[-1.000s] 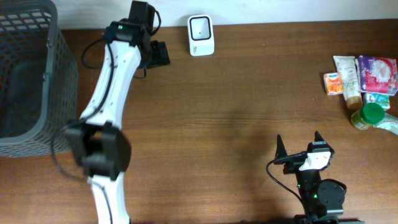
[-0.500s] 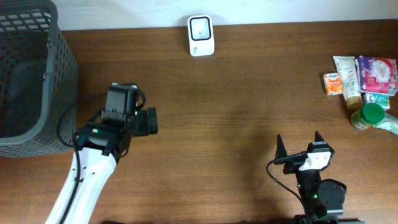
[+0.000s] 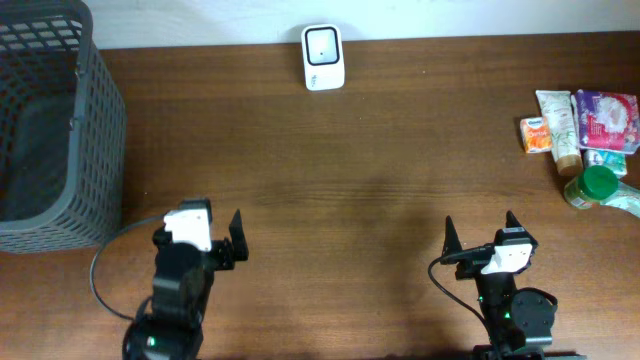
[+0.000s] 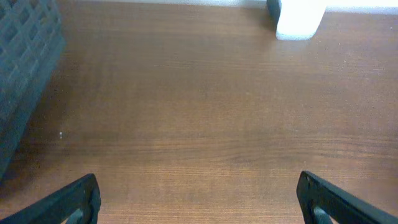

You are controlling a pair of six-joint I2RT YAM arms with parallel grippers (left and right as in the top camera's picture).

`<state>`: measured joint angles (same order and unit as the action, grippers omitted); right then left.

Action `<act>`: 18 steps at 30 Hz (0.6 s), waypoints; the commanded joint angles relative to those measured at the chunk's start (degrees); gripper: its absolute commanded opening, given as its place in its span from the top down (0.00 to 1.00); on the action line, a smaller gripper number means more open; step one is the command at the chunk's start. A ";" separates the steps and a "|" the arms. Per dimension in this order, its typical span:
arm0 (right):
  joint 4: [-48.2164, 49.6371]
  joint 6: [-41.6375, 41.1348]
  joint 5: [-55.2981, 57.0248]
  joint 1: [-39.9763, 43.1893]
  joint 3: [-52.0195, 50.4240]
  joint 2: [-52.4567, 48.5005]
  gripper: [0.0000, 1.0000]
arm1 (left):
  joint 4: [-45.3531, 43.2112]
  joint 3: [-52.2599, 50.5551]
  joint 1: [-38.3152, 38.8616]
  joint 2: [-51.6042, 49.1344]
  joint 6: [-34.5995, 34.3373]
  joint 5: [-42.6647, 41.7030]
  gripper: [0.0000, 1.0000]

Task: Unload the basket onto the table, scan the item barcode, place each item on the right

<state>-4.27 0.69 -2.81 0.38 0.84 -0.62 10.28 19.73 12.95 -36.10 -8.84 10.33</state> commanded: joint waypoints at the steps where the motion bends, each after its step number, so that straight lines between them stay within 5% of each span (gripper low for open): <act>1: -0.07 -0.33 0.48 -0.33 -0.52 0.42 0.01 | -6.36 -8.11 -0.37 10.14 2.67 0.48 0.01; 8: -0.07 -0.31 0.48 -0.33 -0.52 0.42 0.01 | -13.46 -19.17 -7.76 27.32 3.58 -5.66 0.01; 12: -0.07 -0.33 0.48 -0.33 -0.52 0.42 0.01 | -5.53 -19.21 -10.43 35.47 4.31 -8.55 0.01; 18: -0.07 -0.33 0.48 -0.33 -0.52 0.42 0.01 | -5.40 -19.21 -10.62 35.85 10.47 -9.27 0.01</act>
<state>-4.27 0.60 -2.79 0.38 0.84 -0.62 4.56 0.78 2.74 -0.84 -3.31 2.33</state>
